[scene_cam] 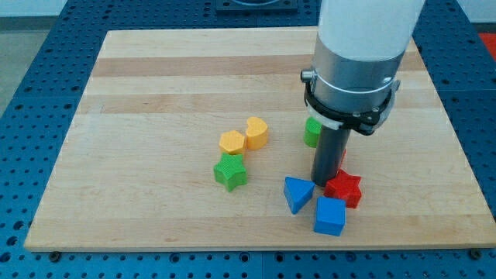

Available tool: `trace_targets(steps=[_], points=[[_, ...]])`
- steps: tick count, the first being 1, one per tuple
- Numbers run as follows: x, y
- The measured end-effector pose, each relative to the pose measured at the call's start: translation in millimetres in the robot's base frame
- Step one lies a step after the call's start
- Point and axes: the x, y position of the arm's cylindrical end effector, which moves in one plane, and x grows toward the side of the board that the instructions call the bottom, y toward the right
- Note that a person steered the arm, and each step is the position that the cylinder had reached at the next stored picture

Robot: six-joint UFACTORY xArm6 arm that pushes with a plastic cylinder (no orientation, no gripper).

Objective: Separate the green circle from the red circle

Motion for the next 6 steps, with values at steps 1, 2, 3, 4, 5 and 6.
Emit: trace_targets(steps=[1,2,3,4,5,6], points=[[-10,0],[-15,-4],[-16,-8],[-23,-16],[-63,1],[-77,3]])
